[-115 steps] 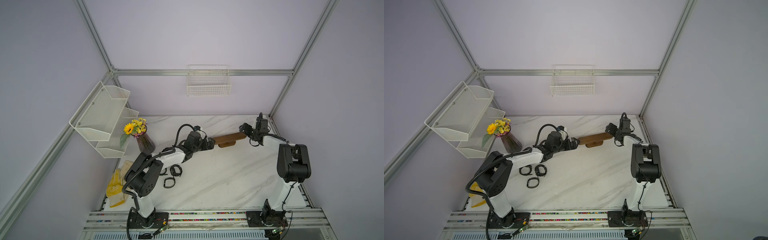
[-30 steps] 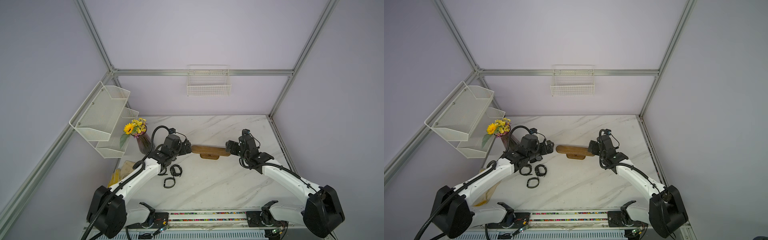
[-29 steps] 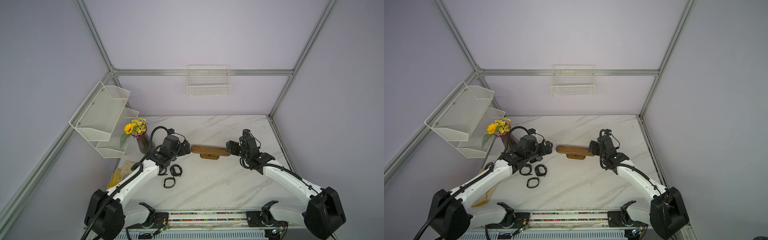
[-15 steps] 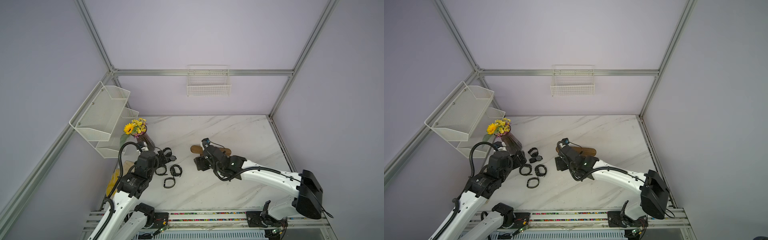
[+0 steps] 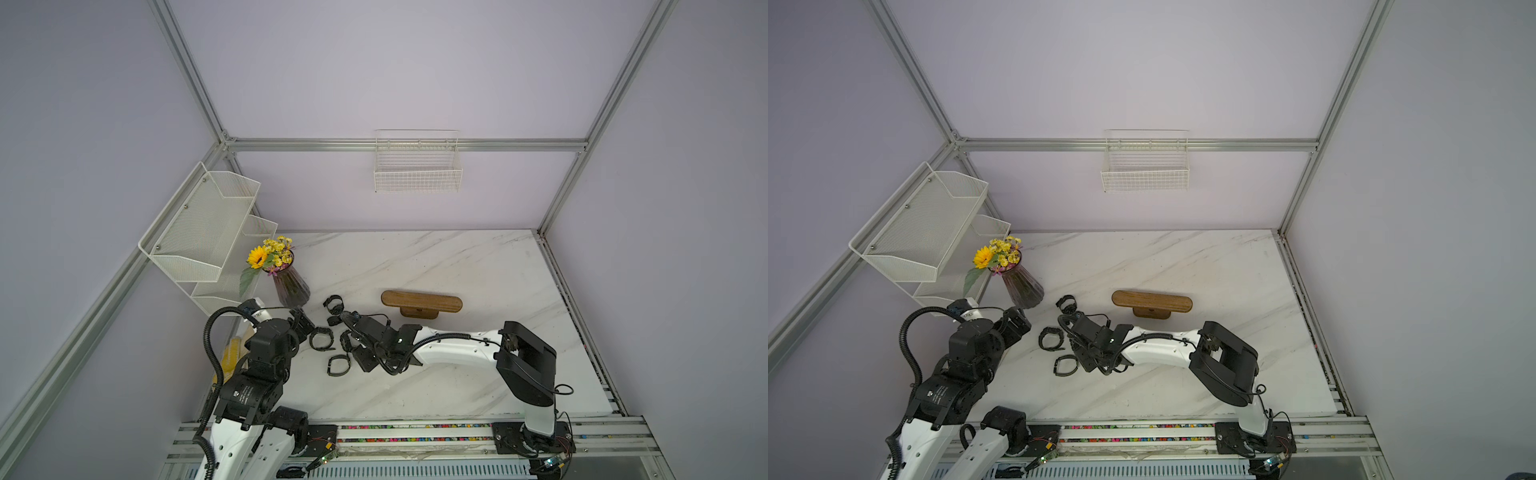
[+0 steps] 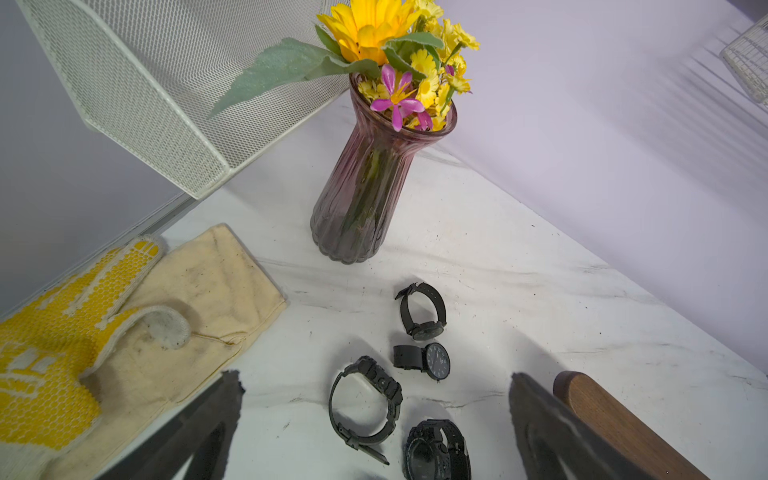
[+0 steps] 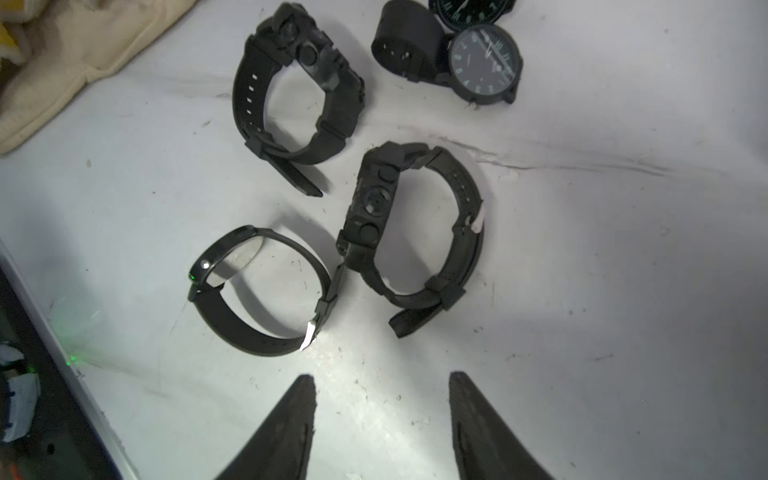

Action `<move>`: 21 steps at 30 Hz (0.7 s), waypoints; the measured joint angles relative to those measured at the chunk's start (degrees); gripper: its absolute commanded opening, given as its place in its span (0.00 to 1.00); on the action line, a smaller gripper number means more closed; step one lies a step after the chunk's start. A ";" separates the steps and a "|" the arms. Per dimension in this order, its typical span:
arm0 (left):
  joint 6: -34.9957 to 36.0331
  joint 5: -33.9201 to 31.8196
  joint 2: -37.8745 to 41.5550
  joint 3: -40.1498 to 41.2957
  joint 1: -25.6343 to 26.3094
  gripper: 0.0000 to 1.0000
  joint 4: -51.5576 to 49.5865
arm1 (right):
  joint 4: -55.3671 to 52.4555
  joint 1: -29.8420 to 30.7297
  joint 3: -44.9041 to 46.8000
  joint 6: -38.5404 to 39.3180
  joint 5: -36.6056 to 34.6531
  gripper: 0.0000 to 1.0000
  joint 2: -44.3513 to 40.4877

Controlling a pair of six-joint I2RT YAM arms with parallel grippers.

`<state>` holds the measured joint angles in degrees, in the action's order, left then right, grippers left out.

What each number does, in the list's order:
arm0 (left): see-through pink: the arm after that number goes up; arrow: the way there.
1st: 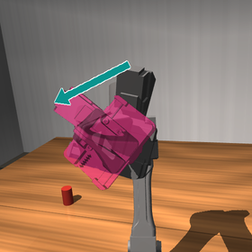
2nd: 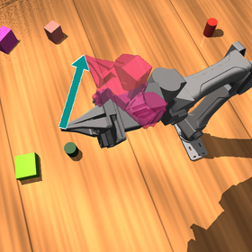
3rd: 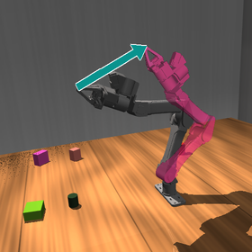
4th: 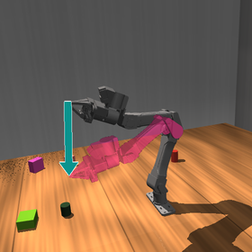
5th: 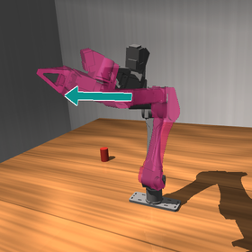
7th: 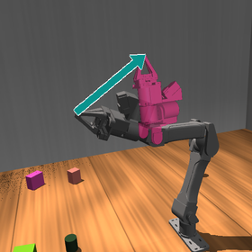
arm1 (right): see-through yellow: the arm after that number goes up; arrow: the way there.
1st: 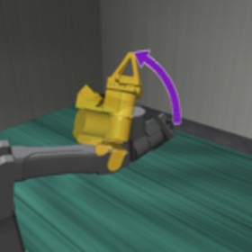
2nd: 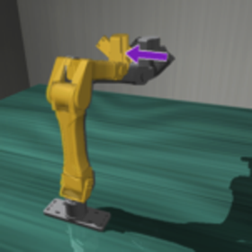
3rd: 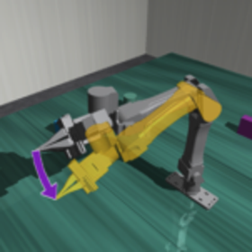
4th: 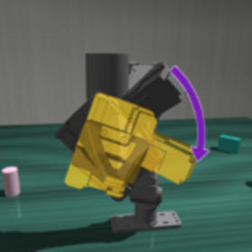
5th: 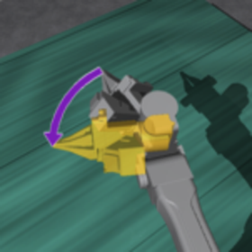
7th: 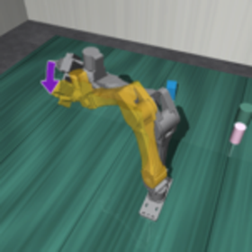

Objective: Place watch on stand
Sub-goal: Pick up the watch at the center of the board.

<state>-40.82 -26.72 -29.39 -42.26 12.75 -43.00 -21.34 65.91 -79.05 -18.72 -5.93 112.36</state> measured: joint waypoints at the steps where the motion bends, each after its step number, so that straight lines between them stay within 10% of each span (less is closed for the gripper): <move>1: -0.07 -0.07 0.15 0.00 0.00 1.00 0.02 | -0.07 0.00 -0.11 1.31 0.33 0.52 0.31; 21: -0.09 -0.15 1.44 0.94 0.00 1.00 -0.13 | -0.94 -2.91 -6.99 18.95 6.82 0.41 6.93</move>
<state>-40.91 -26.87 -27.94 -41.32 12.75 -43.13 -22.28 63.00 -86.04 0.23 0.89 119.28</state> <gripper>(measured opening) 0.997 0.412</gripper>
